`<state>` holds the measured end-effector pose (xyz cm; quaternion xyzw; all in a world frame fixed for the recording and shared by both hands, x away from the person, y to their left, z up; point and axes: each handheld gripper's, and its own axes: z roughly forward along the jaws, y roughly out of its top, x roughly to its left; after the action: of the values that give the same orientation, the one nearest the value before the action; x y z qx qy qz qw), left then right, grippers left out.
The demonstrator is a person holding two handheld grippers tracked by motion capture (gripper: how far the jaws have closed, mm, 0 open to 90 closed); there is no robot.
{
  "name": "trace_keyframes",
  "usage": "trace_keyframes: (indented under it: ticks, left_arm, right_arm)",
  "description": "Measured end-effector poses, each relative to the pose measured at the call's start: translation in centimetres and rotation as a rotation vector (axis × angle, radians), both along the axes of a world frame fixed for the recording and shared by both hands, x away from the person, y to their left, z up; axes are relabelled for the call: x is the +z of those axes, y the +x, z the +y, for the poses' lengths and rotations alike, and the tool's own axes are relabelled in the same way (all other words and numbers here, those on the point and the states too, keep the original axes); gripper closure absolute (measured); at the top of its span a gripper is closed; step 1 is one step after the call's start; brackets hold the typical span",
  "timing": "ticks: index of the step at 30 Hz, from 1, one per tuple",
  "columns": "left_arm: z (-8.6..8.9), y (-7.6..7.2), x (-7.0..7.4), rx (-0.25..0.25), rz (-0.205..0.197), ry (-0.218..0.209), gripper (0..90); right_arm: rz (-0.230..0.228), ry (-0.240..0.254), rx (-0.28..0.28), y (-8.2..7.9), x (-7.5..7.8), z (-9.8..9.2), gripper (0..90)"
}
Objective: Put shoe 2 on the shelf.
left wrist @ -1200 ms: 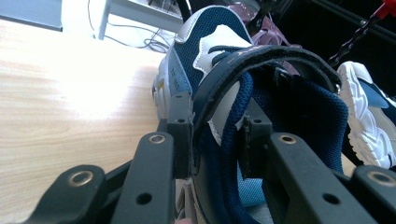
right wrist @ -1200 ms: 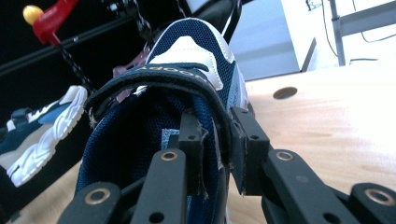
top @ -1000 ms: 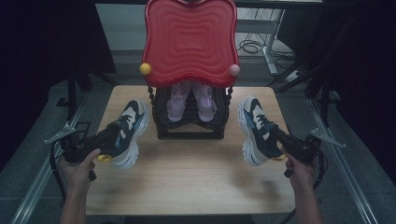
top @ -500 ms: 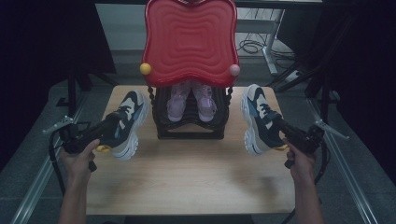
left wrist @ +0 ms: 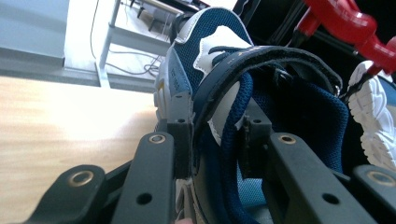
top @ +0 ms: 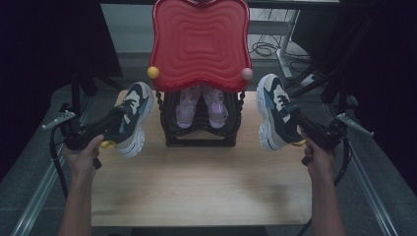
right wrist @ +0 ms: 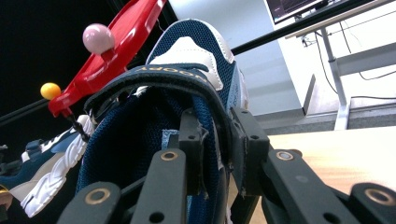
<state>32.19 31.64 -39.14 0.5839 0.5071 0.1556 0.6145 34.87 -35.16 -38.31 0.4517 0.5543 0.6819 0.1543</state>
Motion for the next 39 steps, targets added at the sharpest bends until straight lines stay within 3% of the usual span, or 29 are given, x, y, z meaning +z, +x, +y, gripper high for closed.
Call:
trace_keyframes:
  ticks: [13,21,39]
  left_arm:
    - [0.3,1.8,2.7,0.016,-0.046,-0.032,71.5]
    - [0.6,3.0,5.2,0.032,-0.083,-0.054,71.5]
    - [0.6,4.5,9.8,0.049,-0.145,-0.049,71.6]
  right_arm:
    - [-0.023,0.018,0.002,1.3,2.7,0.1,75.9]
    - [-0.051,0.021,0.0,1.9,4.7,0.3,75.9]
    - [-0.074,0.037,0.001,3.1,7.7,0.6,75.8]
